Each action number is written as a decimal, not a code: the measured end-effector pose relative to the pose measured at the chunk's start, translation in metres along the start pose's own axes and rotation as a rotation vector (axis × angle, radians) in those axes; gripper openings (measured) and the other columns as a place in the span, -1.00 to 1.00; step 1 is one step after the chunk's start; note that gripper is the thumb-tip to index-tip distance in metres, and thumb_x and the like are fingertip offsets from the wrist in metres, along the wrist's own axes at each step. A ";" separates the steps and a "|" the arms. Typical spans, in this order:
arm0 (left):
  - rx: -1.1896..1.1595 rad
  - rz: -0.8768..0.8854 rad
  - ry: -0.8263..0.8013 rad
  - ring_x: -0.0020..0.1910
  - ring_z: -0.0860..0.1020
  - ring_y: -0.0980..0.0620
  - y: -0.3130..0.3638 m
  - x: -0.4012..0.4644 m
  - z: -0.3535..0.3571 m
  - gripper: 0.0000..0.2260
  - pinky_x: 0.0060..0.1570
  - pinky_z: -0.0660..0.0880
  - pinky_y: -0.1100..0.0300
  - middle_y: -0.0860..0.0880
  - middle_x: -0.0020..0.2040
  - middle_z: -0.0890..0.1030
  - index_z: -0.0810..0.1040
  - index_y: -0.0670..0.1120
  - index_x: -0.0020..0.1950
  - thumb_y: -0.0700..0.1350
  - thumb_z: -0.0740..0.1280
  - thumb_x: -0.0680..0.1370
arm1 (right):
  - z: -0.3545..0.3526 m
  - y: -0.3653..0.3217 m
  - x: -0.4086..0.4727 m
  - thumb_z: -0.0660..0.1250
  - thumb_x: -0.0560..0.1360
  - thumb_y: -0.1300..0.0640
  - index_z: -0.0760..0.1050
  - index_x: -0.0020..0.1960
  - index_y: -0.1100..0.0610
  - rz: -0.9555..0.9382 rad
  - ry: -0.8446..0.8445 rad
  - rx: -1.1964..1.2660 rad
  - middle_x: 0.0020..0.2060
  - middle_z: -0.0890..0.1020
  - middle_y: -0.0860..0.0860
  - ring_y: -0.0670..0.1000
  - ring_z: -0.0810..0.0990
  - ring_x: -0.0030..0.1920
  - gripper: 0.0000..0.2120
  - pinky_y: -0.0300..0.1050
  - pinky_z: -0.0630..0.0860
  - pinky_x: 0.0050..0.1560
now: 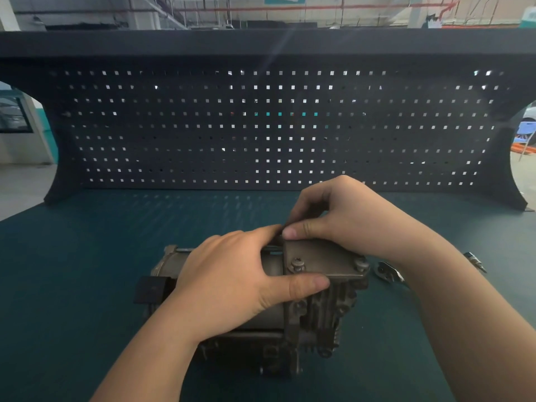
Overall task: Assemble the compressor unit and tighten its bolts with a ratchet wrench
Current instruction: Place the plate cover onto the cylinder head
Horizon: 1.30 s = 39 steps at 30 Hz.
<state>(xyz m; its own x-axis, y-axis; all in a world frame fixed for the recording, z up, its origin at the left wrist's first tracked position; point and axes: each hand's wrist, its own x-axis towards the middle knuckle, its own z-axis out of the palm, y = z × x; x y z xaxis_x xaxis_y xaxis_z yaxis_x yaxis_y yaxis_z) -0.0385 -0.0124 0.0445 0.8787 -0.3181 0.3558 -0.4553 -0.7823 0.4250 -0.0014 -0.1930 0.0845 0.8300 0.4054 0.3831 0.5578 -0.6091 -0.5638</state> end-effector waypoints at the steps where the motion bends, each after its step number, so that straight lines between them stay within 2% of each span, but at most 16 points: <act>1: -0.017 -0.001 0.010 -0.04 0.48 0.41 -0.001 0.000 0.000 -0.47 -0.05 0.44 0.35 0.43 -0.07 0.56 0.22 0.67 -0.04 0.72 0.01 0.04 | 0.000 0.001 0.000 0.56 0.32 0.04 0.63 -0.28 -0.01 0.001 -0.002 0.011 -0.33 0.66 -0.16 -0.24 0.58 -0.32 -0.89 -0.45 0.44 -0.32; 3: -0.119 -0.033 0.010 0.07 0.47 0.40 -0.004 -0.001 0.000 -0.38 0.06 0.45 0.28 0.45 0.01 0.52 0.25 0.59 0.01 0.72 0.08 0.00 | 0.000 0.002 0.001 0.55 0.33 0.04 0.63 -0.26 -0.01 0.001 -0.018 0.047 -0.32 0.67 -0.14 -0.25 0.57 -0.34 -0.89 -0.44 0.45 -0.31; 5: -0.339 -0.043 0.026 0.22 0.46 0.35 -0.009 -0.001 -0.001 -0.32 0.22 0.44 0.10 0.35 0.15 0.52 0.30 0.45 0.04 0.66 0.25 0.01 | 0.000 0.005 0.001 0.53 0.37 0.05 0.65 -0.20 -0.02 -0.006 -0.060 0.075 -0.28 0.68 -0.16 -0.27 0.59 -0.29 -0.94 -0.43 0.48 -0.22; 6: -0.423 -0.014 0.041 0.26 0.45 0.33 -0.011 -0.001 -0.002 -0.36 0.26 0.41 0.05 0.33 0.19 0.50 0.32 0.38 0.02 0.59 0.35 0.04 | 0.000 0.006 0.001 0.51 0.40 0.06 0.66 -0.16 -0.04 -0.008 -0.088 0.087 -0.24 0.69 -0.18 -0.27 0.60 -0.24 -0.96 -0.42 0.49 -0.16; 8: -0.479 0.064 0.042 0.31 0.39 0.36 -0.012 -0.003 -0.006 -0.50 0.24 0.36 0.11 0.38 0.22 0.41 0.40 0.31 -0.04 0.42 0.46 0.14 | -0.001 0.008 0.000 0.45 0.45 0.07 0.67 -0.11 -0.08 -0.003 -0.136 0.125 -0.18 0.70 -0.20 -0.25 0.63 -0.16 -0.94 -0.37 0.52 -0.07; 11: -0.423 0.129 0.011 0.35 0.27 0.44 -0.013 -0.005 -0.007 -0.62 0.24 0.27 0.24 0.43 0.33 0.25 0.56 0.34 0.00 0.34 0.43 0.22 | -0.002 0.010 -0.002 0.40 0.50 0.14 0.66 -0.11 -0.05 -0.003 -0.164 0.213 -0.19 0.71 -0.14 -0.22 0.63 -0.17 -0.89 -0.34 0.51 -0.10; 14: -0.343 0.144 -0.025 0.36 0.23 0.46 -0.011 -0.005 -0.005 -0.59 0.34 0.26 0.15 0.55 0.38 0.13 0.57 0.46 0.05 0.41 0.37 0.22 | -0.001 0.011 -0.002 0.43 0.47 0.19 0.67 -0.15 0.00 0.012 -0.140 0.269 -0.20 0.72 -0.07 -0.18 0.64 -0.17 -0.90 -0.33 0.52 -0.09; 18: -0.330 0.149 -0.004 0.40 0.22 0.41 -0.011 -0.004 -0.002 -0.63 0.41 0.24 0.01 0.54 0.39 0.19 0.57 0.49 0.02 0.45 0.35 0.22 | 0.001 0.012 -0.001 0.49 0.40 0.18 0.66 -0.25 -0.02 0.033 -0.103 0.283 -0.26 0.72 -0.06 -0.20 0.63 -0.24 -0.88 -0.37 0.52 -0.16; 20: -0.341 0.152 0.016 0.40 0.21 0.42 -0.011 -0.004 -0.001 -0.64 0.40 0.22 0.05 0.55 0.37 0.22 0.58 0.48 0.00 0.44 0.35 0.23 | 0.002 0.011 -0.001 0.53 0.33 0.07 0.67 -0.25 0.00 0.047 -0.100 0.301 -0.28 0.71 -0.03 -0.18 0.62 -0.25 -0.95 -0.31 0.54 -0.15; 22: -0.340 0.159 0.028 0.40 0.19 0.43 -0.011 -0.004 0.000 -0.65 0.37 0.20 0.10 0.55 0.36 0.24 0.58 0.49 -0.01 0.43 0.36 0.23 | 0.002 0.010 -0.001 0.54 0.24 -0.04 0.67 -0.22 -0.01 0.046 -0.088 0.299 -0.26 0.71 -0.03 -0.16 0.64 -0.23 -0.83 -0.28 0.55 -0.11; 25: -0.327 0.159 0.033 0.40 0.18 0.45 -0.010 -0.004 -0.001 -0.66 0.36 0.19 0.12 0.55 0.36 0.26 0.57 0.50 -0.01 0.43 0.35 0.23 | 0.001 0.010 -0.001 0.57 0.28 0.04 0.68 -0.22 0.01 0.038 -0.080 0.279 -0.25 0.71 -0.02 -0.15 0.65 -0.22 -0.88 -0.26 0.56 -0.10; 28: -0.330 0.150 0.029 0.40 0.20 0.43 -0.009 -0.004 -0.002 -0.65 0.38 0.20 0.09 0.54 0.35 0.28 0.58 0.49 0.00 0.42 0.35 0.23 | 0.001 0.008 -0.001 0.57 0.31 0.06 0.67 -0.28 0.01 0.060 -0.056 0.233 -0.31 0.70 -0.02 -0.16 0.62 -0.29 -0.91 -0.27 0.54 -0.20; 32: -0.342 0.143 0.025 0.40 0.22 0.42 -0.009 -0.004 -0.002 -0.64 0.38 0.21 0.10 0.53 0.34 0.30 0.58 0.48 0.00 0.41 0.36 0.22 | 0.006 0.005 0.002 0.59 0.25 -0.02 0.57 -0.41 0.02 0.083 0.030 0.128 -0.47 0.61 -0.08 -0.21 0.48 -0.46 -0.77 -0.33 0.41 -0.41; 34: -0.341 0.143 0.025 0.39 0.22 0.43 -0.009 -0.004 -0.002 -0.64 0.38 0.20 0.12 0.54 0.34 0.30 0.58 0.49 0.00 0.41 0.35 0.22 | 0.008 0.004 0.003 0.60 0.21 -0.08 0.55 -0.40 0.04 0.100 0.053 0.087 -0.52 0.56 -0.11 -0.22 0.43 -0.50 -0.72 -0.37 0.36 -0.46; 37: -0.354 0.142 0.024 0.39 0.24 0.41 -0.009 -0.004 -0.001 -0.64 0.40 0.22 0.09 0.52 0.33 0.32 0.59 0.47 0.00 0.41 0.36 0.22 | 0.004 0.005 0.001 0.55 0.30 -0.06 0.62 -0.20 -0.04 0.086 -0.065 0.141 -0.34 0.68 -0.18 -0.24 0.60 -0.33 -0.83 -0.35 0.53 -0.26; 39: -0.362 0.142 0.026 0.39 0.27 0.39 -0.009 -0.004 -0.001 -0.64 0.42 0.25 0.00 0.50 0.34 0.33 0.60 0.46 0.00 0.41 0.37 0.22 | -0.001 0.007 -0.002 0.49 0.40 0.01 0.65 -0.12 -0.09 0.058 -0.117 0.142 -0.23 0.70 -0.19 -0.26 0.64 -0.19 -0.93 -0.36 0.54 -0.13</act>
<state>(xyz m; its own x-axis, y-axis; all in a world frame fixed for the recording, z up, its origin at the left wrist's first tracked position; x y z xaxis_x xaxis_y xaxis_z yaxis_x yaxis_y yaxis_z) -0.0379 -0.0036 0.0400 0.8015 -0.3926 0.4511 -0.5974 -0.4901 0.6348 0.0010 -0.1986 0.0803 0.8512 0.4536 0.2640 0.4970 -0.5347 -0.6835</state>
